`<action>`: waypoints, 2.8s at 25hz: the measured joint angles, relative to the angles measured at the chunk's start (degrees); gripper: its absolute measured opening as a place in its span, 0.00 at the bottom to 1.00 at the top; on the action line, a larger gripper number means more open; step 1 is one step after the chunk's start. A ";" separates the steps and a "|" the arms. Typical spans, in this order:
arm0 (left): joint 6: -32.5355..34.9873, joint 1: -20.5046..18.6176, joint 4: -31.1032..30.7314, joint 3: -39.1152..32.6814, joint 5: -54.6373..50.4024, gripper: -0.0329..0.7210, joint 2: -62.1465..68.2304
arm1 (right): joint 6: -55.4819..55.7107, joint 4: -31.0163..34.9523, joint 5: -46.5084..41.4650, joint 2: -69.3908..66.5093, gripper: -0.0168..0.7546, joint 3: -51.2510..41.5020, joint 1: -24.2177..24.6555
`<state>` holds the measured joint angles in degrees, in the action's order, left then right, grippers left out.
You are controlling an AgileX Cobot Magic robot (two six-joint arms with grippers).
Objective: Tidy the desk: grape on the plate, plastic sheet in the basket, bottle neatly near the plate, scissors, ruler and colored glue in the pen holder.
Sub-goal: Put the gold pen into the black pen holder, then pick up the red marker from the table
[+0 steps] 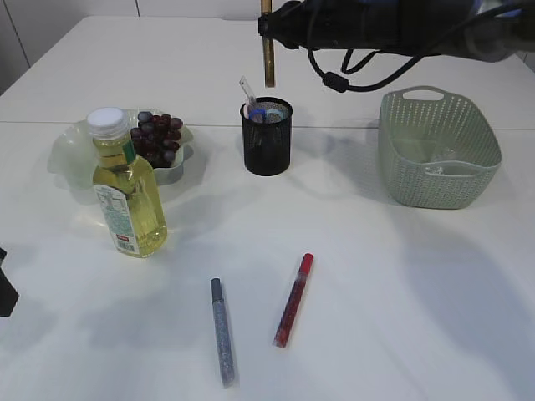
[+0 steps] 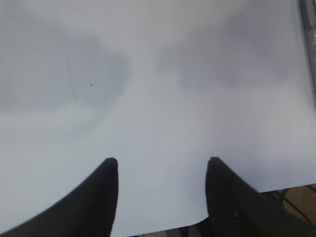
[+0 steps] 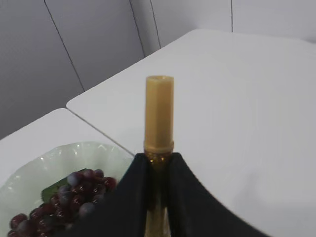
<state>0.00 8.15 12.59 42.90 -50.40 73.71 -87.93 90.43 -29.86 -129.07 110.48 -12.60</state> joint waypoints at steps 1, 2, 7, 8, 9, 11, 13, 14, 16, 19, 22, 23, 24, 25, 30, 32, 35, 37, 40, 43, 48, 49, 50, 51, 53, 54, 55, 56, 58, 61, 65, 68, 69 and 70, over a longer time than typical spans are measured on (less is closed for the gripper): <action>0.00 0.00 -0.25 0.00 0.00 0.59 0.00 | -3.33 1.27 0.23 -0.97 0.15 1.33 0.00; 0.00 0.00 -0.32 0.00 0.00 0.59 0.00 | -6.10 3.08 0.50 -2.01 0.15 2.39 0.00; 0.00 0.00 -1.01 0.00 -0.04 0.59 0.00 | -19.40 10.87 1.13 -5.48 0.15 3.72 0.00; 0.00 0.00 -1.13 0.00 0.07 0.59 0.00 | -20.64 11.42 1.27 -5.94 0.15 3.85 0.00; 0.00 0.00 -1.15 0.00 0.19 0.59 0.00 | -21.47 11.67 1.53 -6.59 0.15 3.85 0.00; 0.00 0.00 -1.40 0.00 0.55 0.59 0.00 | -22.12 11.87 1.68 -7.60 0.15 3.85 0.00; 0.00 0.00 -1.53 0.00 1.08 0.59 0.00 | -22.27 11.87 1.88 -8.42 0.17 3.85 0.00; 0.00 0.00 -1.53 0.00 1.20 0.59 0.00 | -22.38 11.87 1.88 -8.54 0.19 3.85 0.00; 0.00 0.00 -1.74 0.00 1.34 0.59 0.00 | -22.49 11.98 1.88 -8.53 0.27 3.85 0.00; 0.00 0.00 -1.85 0.00 1.42 0.59 0.00 | -22.49 12.11 0.55 -8.53 0.47 3.85 0.03; 0.00 0.00 -1.85 0.00 1.46 0.59 0.00 | -19.63 12.11 -0.81 -8.42 0.59 3.85 0.13; 0.00 0.00 -1.93 0.00 1.46 0.59 0.00 | -17.28 12.01 -0.81 -8.42 0.61 3.85 0.13; 0.00 0.00 -1.93 0.00 1.46 0.59 0.00 | -13.98 11.43 -0.46 -8.19 0.62 3.85 0.13; 0.00 0.00 -1.93 0.00 1.46 0.59 0.00 | -10.51 9.94 0.24 -7.88 0.62 3.85 0.13; 0.00 0.00 -1.93 0.00 1.46 0.59 0.00 | 18.39 -17.04 0.78 -2.03 0.59 3.85 0.26; 0.00 0.00 -1.93 0.00 1.46 0.59 0.00 | 36.65 -32.43 -4.10 1.42 0.58 3.87 0.26; 0.00 0.00 -1.93 0.00 1.55 0.59 0.00 | 56.56 -52.91 -17.28 6.28 0.57 4.00 -0.50; 0.00 0.00 -1.93 0.00 1.68 0.59 0.00 | 65.96 -63.58 -25.01 8.64 0.56 3.89 -1.69; 0.00 0.00 -1.93 0.00 1.68 0.59 0.00 | 76.58 -70.24 -31.11 11.45 0.56 1.25 -4.03; 0.00 0.00 -1.93 0.00 1.68 0.59 0.00 | 82.00 -73.06 -33.98 14.24 0.56 -2.90 -6.44; 0.00 0.00 -1.93 0.00 1.72 0.59 0.00 | 92.11 -79.73 -37.17 16.62 0.56 -9.58 -11.34; 0.00 0.00 -1.93 0.00 1.72 0.59 0.00 | 94.54 -80.70 -37.30 16.62 0.56 -10.51 -12.35; 0.00 0.00 -1.93 0.00 1.82 0.59 0.00 | 97.09 -81.77 -37.30 16.62 0.56 -11.60 -13.64; 0.00 0.00 -1.93 0.00 1.82 0.59 0.00 | 99.24 -82.88 -37.30 16.62 0.55 -12.66 -15.00; 0.00 0.00 -1.93 0.00 2.00 0.59 0.00 | 104.67 -85.27 -37.09 16.62 0.55 -14.25 -17.41; 0.00 0.00 -1.93 0.00 2.23 0.59 0.00 | 107.38 -86.55 -36.83 16.62 0.54 -14.85 -18.50; 0.00 0.00 -1.93 0.00 2.24 0.59 0.00 | 109.42 -87.43 -36.72 16.62 0.54 -15.42 -19.26; 0.00 0.00 -1.93 0.00 2.37 0.59 0.00 | 111.50 -87.66 -36.60 16.62 0.54 -15.89 -19.68; 0.00 0.00 -1.93 0.00 2.72 0.59 0.00 | 114.52 -87.91 -36.47 16.72 0.54 -16.80 -20.10; 0.00 0.00 -1.93 0.00 2.98 0.59 0.00 | 119.00 -88.29 -36.13 16.71 0.54 -18.09 -20.10; 0.00 0.00 -1.93 0.00 3.42 0.59 0.00 | 123.95 -89.55 -35.18 15.68 0.54 -18.71 -20.10; 0.00 0.00 -1.93 0.00 3.66 0.59 0.00 | 126.89 -89.31 -33.72 12.79 0.54 -18.71 -20.10; 0.00 0.00 -1.93 0.00 3.66 0.59 0.00 | 127.85 -89.20 -33.34 11.59 0.54 -18.71 -20.10; 0.00 0.00 -1.93 0.00 3.75 0.59 0.00 | 128.94 -89.08 -33.09 10.69 0.54 -18.71 -20.10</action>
<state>0.00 8.15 10.66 42.90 -46.66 73.71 41.01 1.35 -62.95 -118.38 91.77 -32.70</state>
